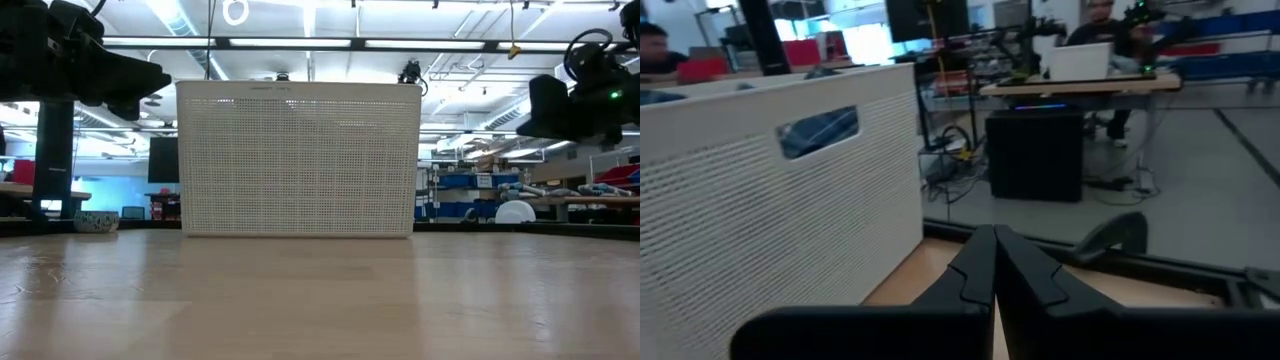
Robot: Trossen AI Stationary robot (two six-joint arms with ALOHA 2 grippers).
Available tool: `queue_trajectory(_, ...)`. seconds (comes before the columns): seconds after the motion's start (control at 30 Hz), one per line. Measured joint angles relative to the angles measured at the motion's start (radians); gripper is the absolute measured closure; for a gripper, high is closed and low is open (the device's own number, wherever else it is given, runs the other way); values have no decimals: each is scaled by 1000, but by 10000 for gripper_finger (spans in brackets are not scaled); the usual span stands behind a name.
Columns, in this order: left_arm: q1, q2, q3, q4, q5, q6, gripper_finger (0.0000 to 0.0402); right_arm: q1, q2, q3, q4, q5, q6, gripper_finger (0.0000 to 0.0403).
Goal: Sort clothes
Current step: Return to Home Position
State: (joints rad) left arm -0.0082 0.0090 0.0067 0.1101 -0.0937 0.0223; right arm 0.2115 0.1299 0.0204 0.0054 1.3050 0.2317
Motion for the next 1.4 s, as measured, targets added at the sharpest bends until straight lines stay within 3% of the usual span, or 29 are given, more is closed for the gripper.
queue_trajectory(0.3, 0, 0, 0, 2, 0, 0, 270, 0, 0, 2, 5, -102, 1, 395)
queue_trajectory(1.1, 0, 0, 0, 3, 0, -1, 270, 1, 0, 6, -7, -110, 3, 394)
queue_trajectory(1.3, 0, 0, 0, 4, 0, -1, 270, 5, 40, 8, -10, -319, -188, 397)
queue_trajectory(1.4, 0, 0, 0, 3, 0, -1, 270, 4, 57, 8, 2, -373, -279, 397)
